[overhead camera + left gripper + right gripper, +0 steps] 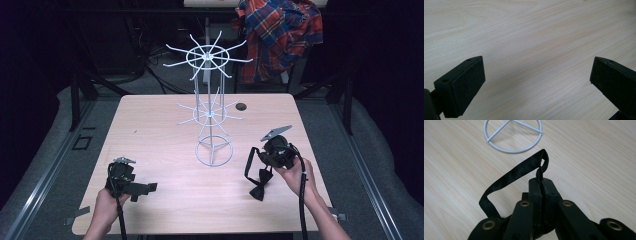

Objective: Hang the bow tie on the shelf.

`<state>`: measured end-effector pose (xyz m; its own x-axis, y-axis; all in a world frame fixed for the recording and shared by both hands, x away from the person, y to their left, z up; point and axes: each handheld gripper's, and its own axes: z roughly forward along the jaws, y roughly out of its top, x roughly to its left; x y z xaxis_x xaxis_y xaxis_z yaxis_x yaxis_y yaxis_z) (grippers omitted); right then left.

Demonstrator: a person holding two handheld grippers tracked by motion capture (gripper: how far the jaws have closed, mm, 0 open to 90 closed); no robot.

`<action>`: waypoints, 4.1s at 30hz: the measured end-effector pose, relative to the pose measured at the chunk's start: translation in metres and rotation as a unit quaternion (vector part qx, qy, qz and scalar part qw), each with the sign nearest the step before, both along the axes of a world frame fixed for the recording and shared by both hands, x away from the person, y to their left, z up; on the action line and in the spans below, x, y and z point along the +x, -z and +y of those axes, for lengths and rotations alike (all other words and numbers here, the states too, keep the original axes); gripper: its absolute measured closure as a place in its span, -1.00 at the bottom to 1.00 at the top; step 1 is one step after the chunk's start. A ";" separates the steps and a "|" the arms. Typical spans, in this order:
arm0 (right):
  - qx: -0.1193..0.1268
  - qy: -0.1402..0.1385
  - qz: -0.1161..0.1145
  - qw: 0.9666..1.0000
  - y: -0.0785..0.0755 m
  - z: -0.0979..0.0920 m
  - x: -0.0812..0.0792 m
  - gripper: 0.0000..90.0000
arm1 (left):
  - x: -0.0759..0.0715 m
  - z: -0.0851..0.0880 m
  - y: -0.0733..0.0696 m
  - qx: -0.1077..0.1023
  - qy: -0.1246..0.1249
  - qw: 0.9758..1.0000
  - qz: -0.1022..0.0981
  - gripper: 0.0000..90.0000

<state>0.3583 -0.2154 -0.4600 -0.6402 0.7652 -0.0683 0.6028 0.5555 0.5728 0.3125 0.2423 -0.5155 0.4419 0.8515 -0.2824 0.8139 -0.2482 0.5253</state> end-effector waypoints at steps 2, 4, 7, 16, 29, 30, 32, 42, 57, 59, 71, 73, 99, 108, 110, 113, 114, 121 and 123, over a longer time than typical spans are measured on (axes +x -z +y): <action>0.001 -0.002 -0.004 1.000 -0.003 0.000 -0.001 0.93 | 0.000 0.000 0.000 0.001 0.002 1.000 0.000 -1.00; 0.002 -0.002 -0.008 1.000 -0.006 0.000 -0.001 0.93 | 0.000 0.000 0.000 0.002 0.003 1.000 0.000 -1.00; 0.010 0.000 -0.013 1.000 -0.010 -0.001 -0.002 0.93 | 0.000 0.000 0.000 0.001 0.002 1.000 0.001 -1.00; 0.019 0.000 -0.032 0.999 -0.022 -0.001 -0.004 0.93 | 0.000 0.000 0.000 0.002 0.002 1.000 0.001 -1.00; 0.004 -0.002 -0.057 0.998 -0.033 0.004 -0.002 0.93 | 0.000 -0.001 0.001 0.003 0.003 1.000 0.001 -1.00; 0.003 -0.002 -0.058 0.998 -0.033 0.005 -0.002 0.93 | 0.000 -0.001 0.001 0.003 0.003 1.000 0.001 -1.00; -0.001 -0.003 -0.062 0.998 -0.035 0.006 -0.001 0.93 | 0.000 -0.002 0.001 0.003 0.004 1.000 0.002 -1.00; 0.002 -0.009 -0.073 0.997 -0.043 0.013 0.003 0.93 | 0.000 -0.003 0.001 0.001 0.005 1.000 0.003 -1.00; 0.004 -0.016 -0.081 0.997 -0.054 0.021 0.010 0.93 | 0.001 -0.002 0.001 0.001 0.005 1.000 0.003 -1.00; 0.004 -0.017 -0.084 0.996 -0.057 0.021 0.010 0.93 | 0.001 -0.003 0.001 0.001 0.006 1.000 0.003 -1.00; 0.001 -0.028 -0.103 0.994 -0.072 0.024 0.009 0.93 | 0.004 -0.008 0.002 0.004 0.014 1.000 0.004 -1.00; 0.002 -0.030 -0.106 0.994 -0.074 0.025 0.009 0.93 | 0.004 -0.007 0.002 0.004 0.014 1.000 0.005 -1.00; 0.014 -0.013 -0.109 0.994 -0.073 0.029 0.038 0.93 | 0.002 -0.006 0.002 0.000 0.017 1.000 0.005 -1.00; 0.016 -0.013 -0.096 0.995 -0.065 0.035 0.045 0.93 | 0.002 -0.006 0.002 0.000 0.016 1.000 0.005 -1.00; 0.017 -0.013 -0.094 0.995 -0.064 0.037 0.045 0.93 | 0.002 -0.006 0.002 0.000 0.016 1.000 0.005 -1.00; 0.018 -0.016 -0.093 0.995 -0.062 0.039 0.046 0.93 | 0.002 -0.006 0.002 0.001 0.016 1.000 0.005 -1.00; 0.016 -0.016 -0.092 0.995 -0.061 0.040 0.047 0.93 | 0.002 -0.005 0.002 0.001 0.016 1.000 0.006 -1.00; 0.016 -0.022 -0.085 0.996 -0.056 0.046 0.048 0.92 | 0.001 -0.005 0.002 0.001 0.015 1.000 0.004 -1.00; 0.017 -0.023 -0.084 0.996 -0.055 0.048 0.048 0.92 | 0.001 -0.006 0.002 0.001 0.015 1.000 0.004 -1.00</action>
<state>0.4065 -0.1671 -0.4052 -0.6560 0.7391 -0.1528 0.4711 0.5592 0.6822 0.3140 0.2368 -0.5172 0.4650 0.8385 -0.2842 0.8100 -0.2734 0.5187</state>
